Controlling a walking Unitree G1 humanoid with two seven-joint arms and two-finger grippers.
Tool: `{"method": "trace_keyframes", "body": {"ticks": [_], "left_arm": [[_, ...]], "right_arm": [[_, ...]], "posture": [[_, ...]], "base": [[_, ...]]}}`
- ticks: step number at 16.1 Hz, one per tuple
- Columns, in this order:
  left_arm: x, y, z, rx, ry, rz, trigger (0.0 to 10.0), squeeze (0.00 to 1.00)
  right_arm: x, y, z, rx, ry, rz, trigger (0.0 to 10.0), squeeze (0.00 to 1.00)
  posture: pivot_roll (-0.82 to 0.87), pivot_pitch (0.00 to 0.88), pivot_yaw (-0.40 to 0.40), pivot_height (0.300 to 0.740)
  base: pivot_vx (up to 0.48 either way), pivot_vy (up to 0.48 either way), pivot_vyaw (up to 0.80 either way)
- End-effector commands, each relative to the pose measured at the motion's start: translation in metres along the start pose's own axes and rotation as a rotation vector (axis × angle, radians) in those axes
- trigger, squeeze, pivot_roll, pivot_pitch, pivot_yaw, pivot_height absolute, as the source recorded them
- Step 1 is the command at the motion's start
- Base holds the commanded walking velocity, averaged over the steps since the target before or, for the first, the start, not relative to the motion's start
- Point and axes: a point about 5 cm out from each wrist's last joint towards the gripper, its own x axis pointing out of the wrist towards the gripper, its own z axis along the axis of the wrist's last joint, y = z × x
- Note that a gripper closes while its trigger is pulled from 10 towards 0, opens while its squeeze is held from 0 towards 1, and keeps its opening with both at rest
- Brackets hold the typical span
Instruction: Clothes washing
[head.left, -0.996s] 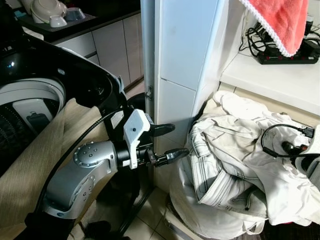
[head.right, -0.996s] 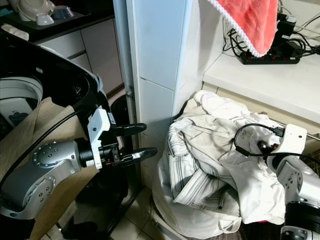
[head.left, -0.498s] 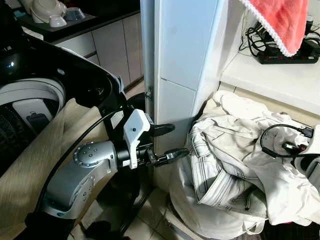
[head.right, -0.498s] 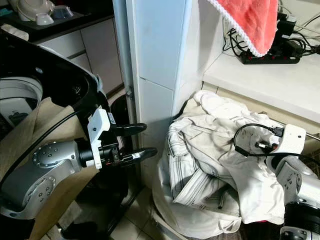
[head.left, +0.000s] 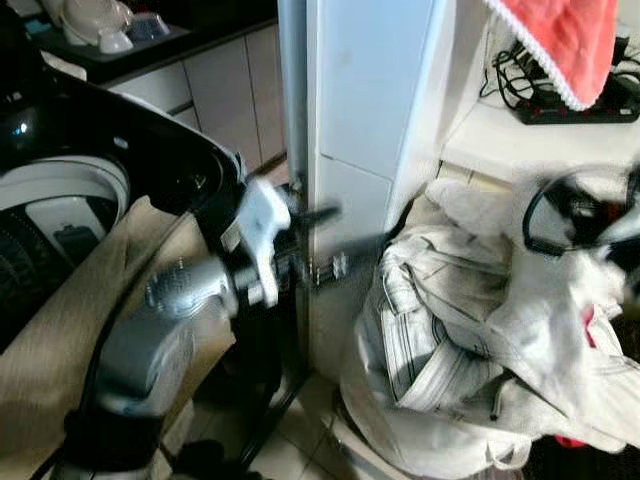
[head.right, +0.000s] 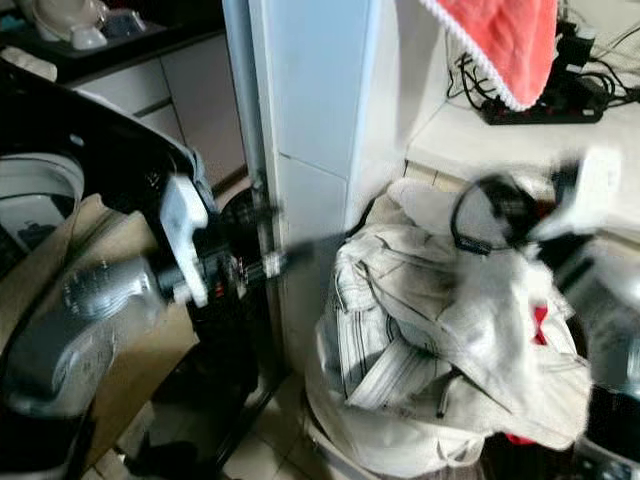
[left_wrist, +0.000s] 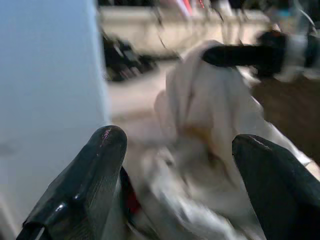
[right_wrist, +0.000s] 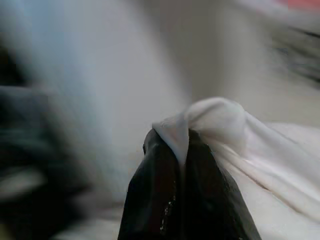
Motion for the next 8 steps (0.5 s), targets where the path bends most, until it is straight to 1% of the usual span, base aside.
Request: {"method": "trace_keyframes", "body": {"ticks": [1, 2, 3, 4, 5, 6, 7, 8], "left_arm": [[0.002, 0.006, 0.011, 0.020, -0.054, 0.040, 10.0, 0.00], [0.009, 0.009, 0.022, 0.011, -0.121, 0.055, 10.0, 0.00], [0.017, 0.007, 0.034, -0.006, -0.186, 0.045, 10.0, 0.00], [0.022, 0.002, 0.040, -0.027, -0.222, 0.013, 10.0, 0.00], [0.027, -0.006, 0.044, -0.080, -0.249, -0.054, 10.0, 1.00], [0.030, -0.014, 0.047, -0.129, -0.275, -0.113, 10.0, 1.00], [0.033, -0.020, 0.049, -0.168, -0.298, -0.147, 10.0, 1.00], [0.034, -0.022, 0.049, -0.172, -0.300, -0.146, 10.0, 1.00]], "right_arm": [[0.002, 0.026, 0.018, -0.001, -0.045, 0.198, 0.0, 0.00], [0.003, 0.045, 0.028, 0.026, -0.087, 0.342, 0.0, 0.00], [0.004, 0.064, 0.039, 0.057, -0.128, 0.468, 0.0, 0.00], [0.006, 0.076, 0.045, 0.090, -0.158, 0.542, 0.0, 0.00], [0.007, 0.085, 0.051, 0.130, -0.187, 0.595, 0.0, 0.00], [0.009, 0.088, 0.053, 0.166, -0.203, 0.620, 0.0, 0.00], [0.010, 0.090, 0.054, 0.192, -0.210, 0.631, 0.0, 0.00], [0.010, 0.090, 0.054, 0.203, -0.210, 0.636, 0.0, 0.00]], "posture": [[-0.09, 0.000, 0.009, 0.740], [-0.09, 0.000, 0.007, 0.740], [-0.09, 0.000, 0.004, 0.740], [-0.09, 0.000, 0.001, 0.740], [-0.09, 0.000, -0.004, 0.740], [-0.09, 0.000, -0.007, 0.740], [-0.09, 0.000, -0.007, 0.740], [-0.09, 0.000, -0.007, 0.740]], "base": [[0.000, 0.000, 0.00], [0.000, 0.000, 0.00], [0.000, 0.000, 0.00], [0.000, 0.000, 0.00], [0.000, 0.000, 0.00], [0.000, 0.000, 0.00], [0.000, 0.000, 0.00], [0.000, 0.000, 0.00]]}}
